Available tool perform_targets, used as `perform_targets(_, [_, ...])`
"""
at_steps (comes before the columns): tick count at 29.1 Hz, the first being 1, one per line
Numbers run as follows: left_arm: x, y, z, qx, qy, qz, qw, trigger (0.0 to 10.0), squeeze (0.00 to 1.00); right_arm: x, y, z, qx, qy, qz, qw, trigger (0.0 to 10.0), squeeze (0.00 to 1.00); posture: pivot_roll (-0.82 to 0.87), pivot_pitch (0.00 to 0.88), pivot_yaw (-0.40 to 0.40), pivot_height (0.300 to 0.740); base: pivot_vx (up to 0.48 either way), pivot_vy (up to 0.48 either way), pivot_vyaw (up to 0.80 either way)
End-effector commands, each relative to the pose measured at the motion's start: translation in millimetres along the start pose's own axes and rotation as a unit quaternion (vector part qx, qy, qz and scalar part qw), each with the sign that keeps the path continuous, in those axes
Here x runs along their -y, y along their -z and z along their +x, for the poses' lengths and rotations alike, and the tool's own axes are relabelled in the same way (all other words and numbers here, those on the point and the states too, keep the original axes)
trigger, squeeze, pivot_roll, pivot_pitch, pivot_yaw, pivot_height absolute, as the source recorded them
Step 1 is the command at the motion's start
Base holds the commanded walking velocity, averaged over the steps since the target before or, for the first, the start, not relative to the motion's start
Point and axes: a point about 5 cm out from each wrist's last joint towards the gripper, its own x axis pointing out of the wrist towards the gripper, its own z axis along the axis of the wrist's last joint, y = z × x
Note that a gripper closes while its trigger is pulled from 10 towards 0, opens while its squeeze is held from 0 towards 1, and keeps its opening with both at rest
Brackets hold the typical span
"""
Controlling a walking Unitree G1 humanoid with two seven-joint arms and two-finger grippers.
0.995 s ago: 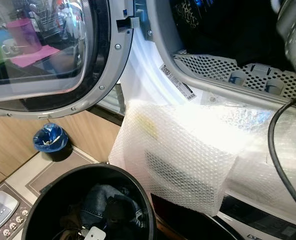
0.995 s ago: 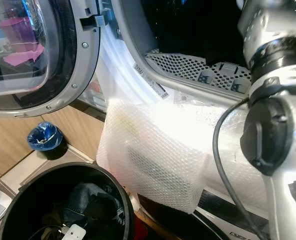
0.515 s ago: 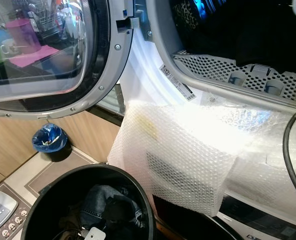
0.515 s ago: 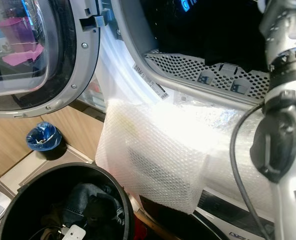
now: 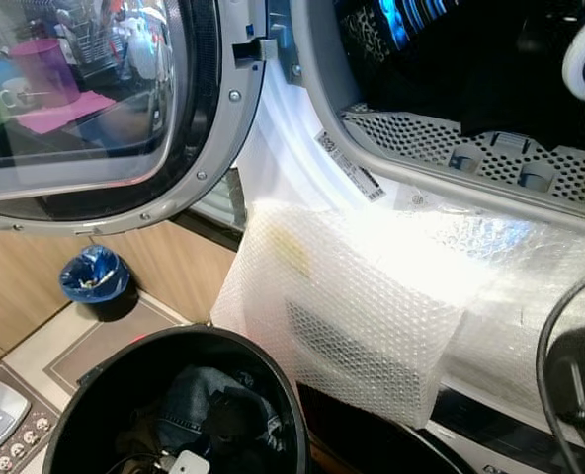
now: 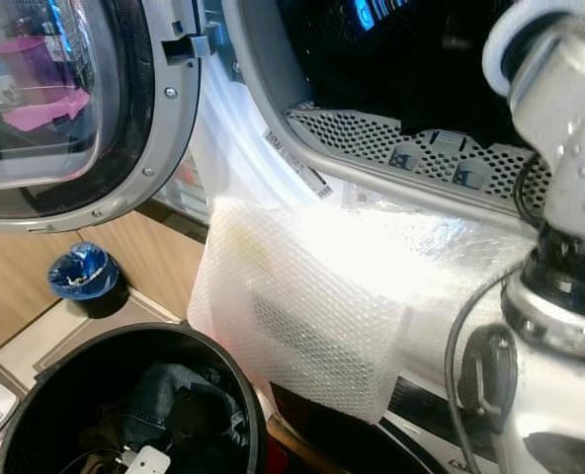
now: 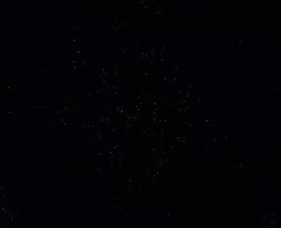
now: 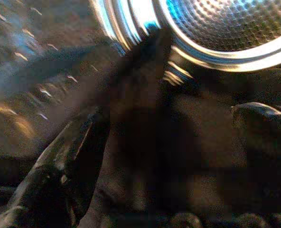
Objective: Clothes washing
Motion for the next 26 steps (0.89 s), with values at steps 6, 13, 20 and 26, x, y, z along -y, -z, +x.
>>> perform_targets(6, [20.5, 15.9, -2.4, -0.025, 0.036, -0.01, 0.999, 10.0, 0.0, 28.3, 30.8, -5.3, -0.005, 0.147, -0.024, 0.989, 10.0, 0.0, -0.24, 0.152, -0.039, 0.74, 0.0, 0.0, 0.0])
perform_targets(13, [17.1, 20.7, -3.9, -0.031, 0.035, -0.009, 0.999, 10.0, 0.0, 34.5, 15.6, -16.7, 0.011, 0.075, -0.036, 0.996, 10.0, 0.0, -0.24, 0.158, -0.027, 0.74, 0.0, 0.0, 0.0])
perform_targets(20, [15.1, 20.5, -3.8, -0.033, 0.037, -0.004, 0.999, 10.0, 0.0, 42.4, 4.9, -33.6, 0.033, -0.024, -0.046, 0.998, 10.0, 0.0, -0.25, 0.163, -0.014, 0.74, 0.0, 0.0, 0.0])
perform_targets(26, [12.8, 19.3, -3.6, -0.033, 0.039, 0.002, 0.999, 10.0, 0.0, 50.0, 10.6, -42.5, 0.016, -0.061, -0.073, 0.995, 10.0, 0.0, -0.25, 0.163, -0.003, 0.74, 0.0, 0.0, 0.0])
